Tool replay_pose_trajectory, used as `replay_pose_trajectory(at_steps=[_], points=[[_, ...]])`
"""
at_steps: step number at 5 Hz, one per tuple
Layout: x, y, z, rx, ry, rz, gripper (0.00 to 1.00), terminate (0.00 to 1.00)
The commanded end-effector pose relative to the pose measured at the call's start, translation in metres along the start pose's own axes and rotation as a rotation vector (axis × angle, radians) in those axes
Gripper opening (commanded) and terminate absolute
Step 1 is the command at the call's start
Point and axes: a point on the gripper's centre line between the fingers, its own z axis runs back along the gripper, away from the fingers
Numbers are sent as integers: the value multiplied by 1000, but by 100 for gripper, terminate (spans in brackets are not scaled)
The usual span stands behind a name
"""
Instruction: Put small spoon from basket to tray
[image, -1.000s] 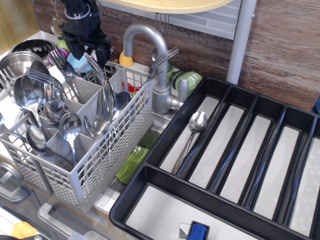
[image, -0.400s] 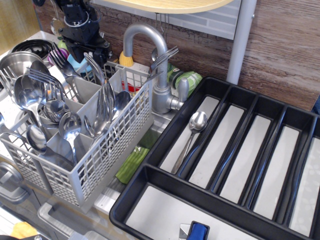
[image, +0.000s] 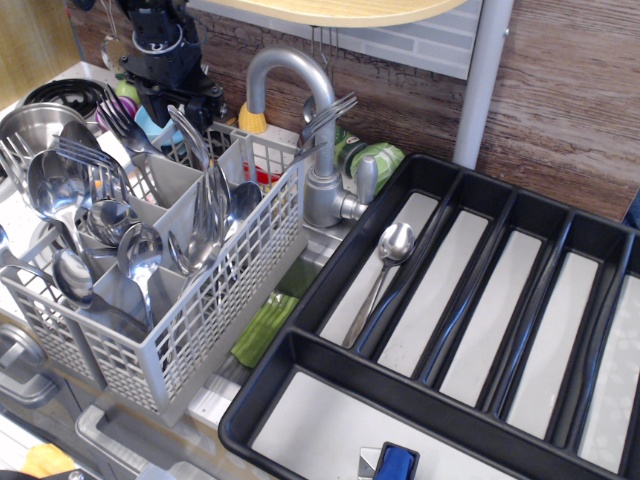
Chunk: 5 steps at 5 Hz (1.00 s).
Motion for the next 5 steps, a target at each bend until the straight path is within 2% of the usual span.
replay_pose_trajectory(at_steps=[1, 2, 3, 4, 5], points=[[11, 3, 75, 123, -3, 19, 0, 0], [10, -4, 113, 162, 58, 43, 0, 0], [7, -17, 145, 207, 94, 75, 0, 0], [11, -42, 181, 261, 106, 122, 0, 0], [17, -63, 205, 269, 101, 135, 0, 0]])
